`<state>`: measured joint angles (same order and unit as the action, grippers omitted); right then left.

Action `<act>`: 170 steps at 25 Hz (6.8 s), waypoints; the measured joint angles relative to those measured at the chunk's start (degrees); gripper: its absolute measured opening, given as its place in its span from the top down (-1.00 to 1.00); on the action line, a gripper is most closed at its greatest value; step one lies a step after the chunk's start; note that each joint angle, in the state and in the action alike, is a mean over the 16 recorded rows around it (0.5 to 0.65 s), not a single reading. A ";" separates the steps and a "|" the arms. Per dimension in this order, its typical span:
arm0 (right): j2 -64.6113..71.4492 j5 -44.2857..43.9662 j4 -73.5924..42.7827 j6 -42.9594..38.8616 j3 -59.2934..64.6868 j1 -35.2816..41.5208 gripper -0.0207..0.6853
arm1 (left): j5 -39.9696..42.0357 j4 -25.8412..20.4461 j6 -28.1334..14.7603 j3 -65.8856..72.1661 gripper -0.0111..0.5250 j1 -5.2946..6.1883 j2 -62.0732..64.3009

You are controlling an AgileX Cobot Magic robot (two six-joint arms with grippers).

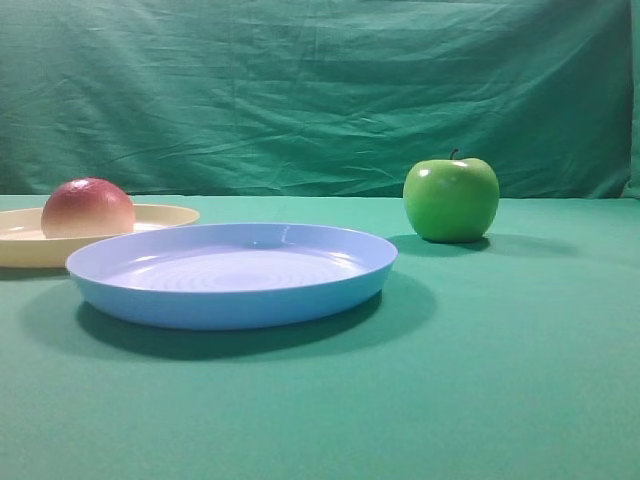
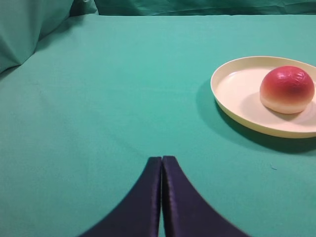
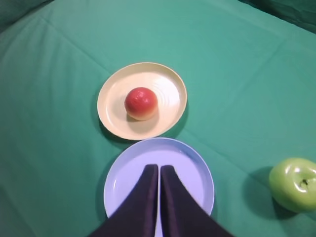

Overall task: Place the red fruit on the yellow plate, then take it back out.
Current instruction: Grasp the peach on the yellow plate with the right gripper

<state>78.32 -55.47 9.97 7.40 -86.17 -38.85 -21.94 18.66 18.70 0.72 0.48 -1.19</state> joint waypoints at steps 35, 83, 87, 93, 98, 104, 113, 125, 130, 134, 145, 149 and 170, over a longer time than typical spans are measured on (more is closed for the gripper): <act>-56.36 15.59 -15.40 -11.66 45.95 26.83 0.94 | 0.00 0.00 0.00 0.00 0.96 0.00 0.00; -76.65 43.55 -9.81 -14.16 83.43 31.25 0.94 | 0.00 0.00 0.00 0.00 0.96 0.00 0.00; -72.44 45.31 -9.66 -14.27 78.03 31.25 0.94 | 0.00 0.00 0.00 0.00 0.96 0.00 0.00; -62.03 41.62 -9.56 -14.28 65.50 31.25 0.94 | 0.00 0.00 0.00 0.00 0.96 0.00 0.00; -52.11 35.89 -8.94 -14.26 54.81 31.25 0.94 | 0.00 0.00 0.00 0.00 0.96 0.00 0.00; -43.19 29.81 -6.81 -14.10 46.05 31.25 0.94 | 0.00 0.00 0.00 0.00 0.96 0.00 0.00; -33.21 29.51 -2.42 -10.64 40.38 29.21 0.94 | 0.00 0.00 0.00 0.00 0.96 0.00 0.00; -15.27 27.40 -0.67 3.17 31.05 15.73 0.94 | 0.00 0.00 0.00 0.00 0.96 0.00 0.00; -6.65 25.28 0.02 7.52 24.80 9.52 0.94 | 0.00 0.00 0.00 0.00 0.96 0.00 0.00; 1.21 22.41 0.77 9.66 17.92 5.79 0.94 | 0.00 0.00 0.00 0.00 0.96 0.00 0.00; 25.78 13.16 2.28 11.21 -5.87 -0.16 0.94 | 0.00 0.00 0.00 0.00 0.96 0.00 0.00; 34.18 13.18 2.40 11.56 -13.26 -2.29 0.93 | 0.00 0.00 0.00 0.00 0.96 0.00 0.00; 54.61 26.77 4.35 11.90 -24.74 -8.21 -0.81 | 0.00 0.00 0.00 0.00 0.96 0.00 0.00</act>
<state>132.94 -28.70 14.32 19.30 -110.92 -47.06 -21.94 18.66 18.70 0.72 0.48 -1.19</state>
